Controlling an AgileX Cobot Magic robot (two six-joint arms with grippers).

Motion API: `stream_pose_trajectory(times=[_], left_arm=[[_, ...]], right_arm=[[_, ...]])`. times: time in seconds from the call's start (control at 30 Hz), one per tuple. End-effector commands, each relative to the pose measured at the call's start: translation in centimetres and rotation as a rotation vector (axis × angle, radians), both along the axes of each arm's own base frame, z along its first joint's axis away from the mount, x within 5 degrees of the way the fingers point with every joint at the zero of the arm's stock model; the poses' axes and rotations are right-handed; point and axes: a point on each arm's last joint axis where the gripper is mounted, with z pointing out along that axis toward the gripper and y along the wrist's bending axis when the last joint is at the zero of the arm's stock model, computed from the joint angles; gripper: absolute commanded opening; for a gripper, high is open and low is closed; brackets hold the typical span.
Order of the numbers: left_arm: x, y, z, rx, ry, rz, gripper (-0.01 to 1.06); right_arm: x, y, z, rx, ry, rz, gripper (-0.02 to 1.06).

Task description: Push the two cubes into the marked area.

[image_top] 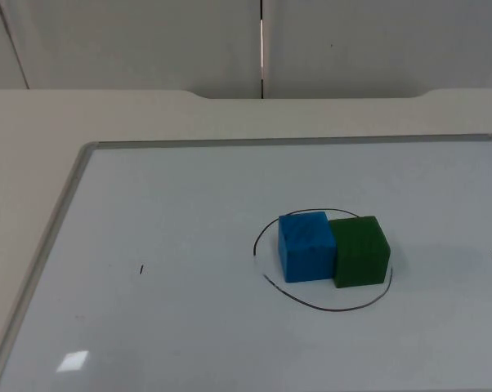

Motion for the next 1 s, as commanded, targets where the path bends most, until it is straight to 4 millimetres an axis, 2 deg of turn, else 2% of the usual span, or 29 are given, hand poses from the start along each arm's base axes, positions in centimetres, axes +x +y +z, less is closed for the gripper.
stream_pose_trajectory(times=[0.0, 0.03, 0.97], left_arm=[[0.0, -0.03, -0.1, -0.005, -0.004, 0.001, 1.05], [0.0, -0.03, -0.1, -0.005, -0.004, 0.001, 1.05], [0.0, -0.03, -0.1, -0.005, -0.004, 0.001, 1.05]], right_arm=[[-0.03, -0.04, -0.02, 0.0, -0.006, -0.006, 1.03], [-0.03, -0.04, -0.02, 0.0, -0.006, -0.006, 1.05], [-0.04, -0.02, -0.02, 0.008, -0.002, -0.008, 1.05]])
